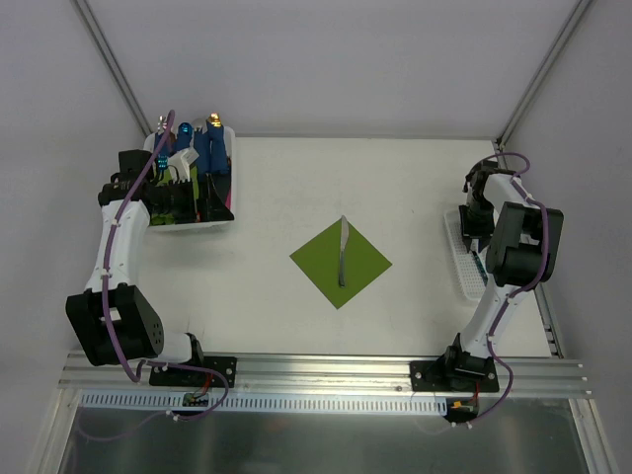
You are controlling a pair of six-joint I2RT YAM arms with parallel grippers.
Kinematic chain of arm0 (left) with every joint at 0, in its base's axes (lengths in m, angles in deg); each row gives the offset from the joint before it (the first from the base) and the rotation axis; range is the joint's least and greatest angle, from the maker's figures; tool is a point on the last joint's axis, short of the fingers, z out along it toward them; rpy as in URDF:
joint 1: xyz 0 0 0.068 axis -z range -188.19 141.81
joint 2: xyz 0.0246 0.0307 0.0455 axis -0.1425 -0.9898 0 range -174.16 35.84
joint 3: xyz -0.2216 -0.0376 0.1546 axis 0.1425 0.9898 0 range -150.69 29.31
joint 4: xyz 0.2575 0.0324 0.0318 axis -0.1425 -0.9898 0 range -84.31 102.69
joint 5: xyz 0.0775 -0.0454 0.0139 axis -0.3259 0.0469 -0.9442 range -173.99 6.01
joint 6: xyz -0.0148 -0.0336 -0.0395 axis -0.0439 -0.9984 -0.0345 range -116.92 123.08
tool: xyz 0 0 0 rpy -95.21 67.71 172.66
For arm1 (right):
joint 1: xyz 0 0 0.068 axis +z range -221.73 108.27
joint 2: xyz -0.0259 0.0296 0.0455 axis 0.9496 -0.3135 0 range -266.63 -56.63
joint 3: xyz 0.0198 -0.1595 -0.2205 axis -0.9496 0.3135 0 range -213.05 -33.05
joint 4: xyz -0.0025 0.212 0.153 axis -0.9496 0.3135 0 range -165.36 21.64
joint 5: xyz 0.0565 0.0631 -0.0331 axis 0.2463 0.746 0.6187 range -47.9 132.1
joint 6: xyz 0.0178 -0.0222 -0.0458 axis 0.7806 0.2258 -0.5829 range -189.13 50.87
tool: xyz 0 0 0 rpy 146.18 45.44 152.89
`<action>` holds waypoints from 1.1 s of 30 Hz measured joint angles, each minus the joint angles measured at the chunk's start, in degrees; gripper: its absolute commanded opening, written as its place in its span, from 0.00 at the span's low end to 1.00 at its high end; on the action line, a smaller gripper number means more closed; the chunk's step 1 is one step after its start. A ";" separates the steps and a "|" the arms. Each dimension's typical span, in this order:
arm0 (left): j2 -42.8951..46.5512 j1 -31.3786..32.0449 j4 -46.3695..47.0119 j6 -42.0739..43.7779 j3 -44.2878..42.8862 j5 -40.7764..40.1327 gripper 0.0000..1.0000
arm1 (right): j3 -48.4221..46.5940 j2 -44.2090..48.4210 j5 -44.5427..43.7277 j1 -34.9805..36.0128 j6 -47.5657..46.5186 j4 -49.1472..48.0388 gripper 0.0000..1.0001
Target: Place the utensils on the paper napkin and roll it up
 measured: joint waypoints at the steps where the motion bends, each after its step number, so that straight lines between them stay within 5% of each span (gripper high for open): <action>1: -0.02 0.00 0.00 0.02 0.00 0.11 0.99 | 0.00 0.00 0.26 -0.11 -0.48 -0.15 0.36; 12: -0.81 0.00 0.00 0.02 -0.74 1.16 0.99 | 0.00 -0.42 3.06 -1.75 -2.45 -0.98 0.22; 22: -0.81 0.00 0.00 0.02 -0.74 1.16 0.99 | -0.31 -1.95 3.91 -1.84 -2.45 -1.03 0.28; 29: -0.81 0.00 0.00 0.02 -0.74 1.14 0.99 | -0.35 -2.19 4.31 -1.84 -2.36 -0.90 0.03; 33: -0.81 0.00 0.00 0.00 -0.74 1.14 0.99 | -0.35 -1.79 4.33 -1.84 -2.25 -0.83 0.00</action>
